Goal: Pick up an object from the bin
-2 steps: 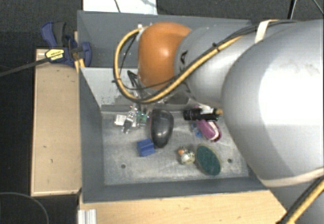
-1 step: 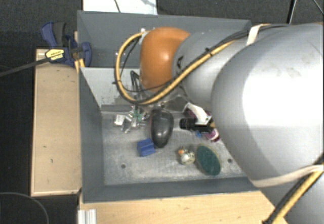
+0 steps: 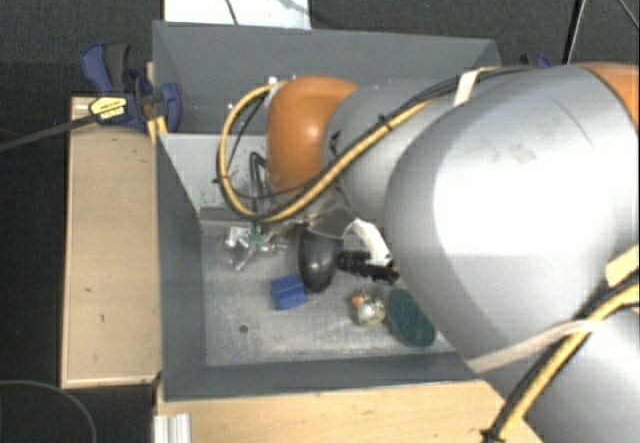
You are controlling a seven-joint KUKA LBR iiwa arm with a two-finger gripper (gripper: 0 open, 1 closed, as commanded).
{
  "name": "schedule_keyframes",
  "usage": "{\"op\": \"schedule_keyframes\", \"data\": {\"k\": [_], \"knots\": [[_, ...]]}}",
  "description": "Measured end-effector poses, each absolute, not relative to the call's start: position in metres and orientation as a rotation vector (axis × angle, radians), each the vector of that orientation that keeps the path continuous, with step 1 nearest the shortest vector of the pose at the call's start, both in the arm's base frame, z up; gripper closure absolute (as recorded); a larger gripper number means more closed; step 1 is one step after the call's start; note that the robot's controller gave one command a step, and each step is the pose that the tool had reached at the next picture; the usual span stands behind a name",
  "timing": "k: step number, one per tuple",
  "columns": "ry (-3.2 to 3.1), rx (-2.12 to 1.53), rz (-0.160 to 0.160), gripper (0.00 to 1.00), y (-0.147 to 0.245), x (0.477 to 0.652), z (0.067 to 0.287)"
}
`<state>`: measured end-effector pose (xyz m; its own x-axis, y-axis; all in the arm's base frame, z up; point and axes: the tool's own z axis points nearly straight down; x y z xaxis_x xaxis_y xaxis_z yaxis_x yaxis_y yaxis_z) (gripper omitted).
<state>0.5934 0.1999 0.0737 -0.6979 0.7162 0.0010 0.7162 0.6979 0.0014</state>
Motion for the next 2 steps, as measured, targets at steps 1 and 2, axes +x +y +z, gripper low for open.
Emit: {"op": "schedule_keyframes", "data": {"k": [1,2], "knots": [[-2.895,-1.215,0.001,0.00,0.2001,0.5933,0.0751],[-2.902,-1.216,-0.003,1.00,0.1997,0.5952,0.0761]]}}
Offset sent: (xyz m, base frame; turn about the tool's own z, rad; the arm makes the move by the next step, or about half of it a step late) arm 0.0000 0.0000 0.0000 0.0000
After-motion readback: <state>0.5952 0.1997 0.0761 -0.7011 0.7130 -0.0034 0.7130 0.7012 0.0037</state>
